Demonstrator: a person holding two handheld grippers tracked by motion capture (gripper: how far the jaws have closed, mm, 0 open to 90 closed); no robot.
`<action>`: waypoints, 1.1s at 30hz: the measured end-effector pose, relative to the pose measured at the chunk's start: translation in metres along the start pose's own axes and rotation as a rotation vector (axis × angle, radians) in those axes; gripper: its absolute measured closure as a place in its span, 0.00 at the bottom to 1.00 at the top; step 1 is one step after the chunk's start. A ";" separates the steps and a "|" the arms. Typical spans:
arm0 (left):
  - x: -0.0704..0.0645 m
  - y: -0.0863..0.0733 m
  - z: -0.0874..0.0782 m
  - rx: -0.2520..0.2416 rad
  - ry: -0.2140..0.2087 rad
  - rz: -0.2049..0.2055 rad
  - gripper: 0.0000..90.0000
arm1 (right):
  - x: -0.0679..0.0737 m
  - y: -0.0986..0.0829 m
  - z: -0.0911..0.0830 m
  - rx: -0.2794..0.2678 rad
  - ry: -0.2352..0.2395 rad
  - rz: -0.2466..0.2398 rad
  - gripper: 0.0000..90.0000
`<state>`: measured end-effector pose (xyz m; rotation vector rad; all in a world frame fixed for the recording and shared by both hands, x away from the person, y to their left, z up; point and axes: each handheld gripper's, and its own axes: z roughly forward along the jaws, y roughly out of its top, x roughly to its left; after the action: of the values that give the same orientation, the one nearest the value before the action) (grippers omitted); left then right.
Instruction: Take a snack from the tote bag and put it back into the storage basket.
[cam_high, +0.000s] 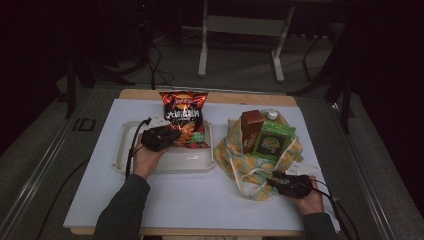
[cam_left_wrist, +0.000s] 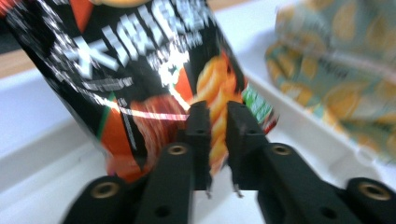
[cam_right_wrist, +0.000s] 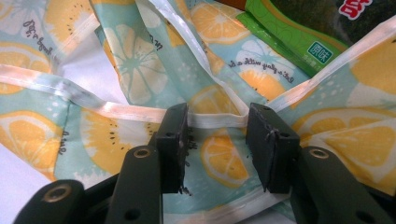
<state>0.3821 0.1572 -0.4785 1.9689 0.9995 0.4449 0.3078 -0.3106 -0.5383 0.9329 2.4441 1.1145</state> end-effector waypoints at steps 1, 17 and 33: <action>0.000 -0.001 0.002 0.010 -0.003 0.001 0.97 | 0.000 0.000 0.000 0.000 0.000 0.000 0.65; -0.008 -0.011 0.025 0.143 -0.016 0.045 0.99 | 0.000 0.000 0.000 0.000 0.000 0.001 0.65; -0.005 -0.005 0.038 0.203 0.017 0.056 0.99 | 0.000 0.000 0.000 0.000 0.001 0.001 0.65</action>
<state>0.4004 0.1339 -0.5036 2.1820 1.0372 0.4047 0.3079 -0.3107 -0.5383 0.9336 2.4442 1.1155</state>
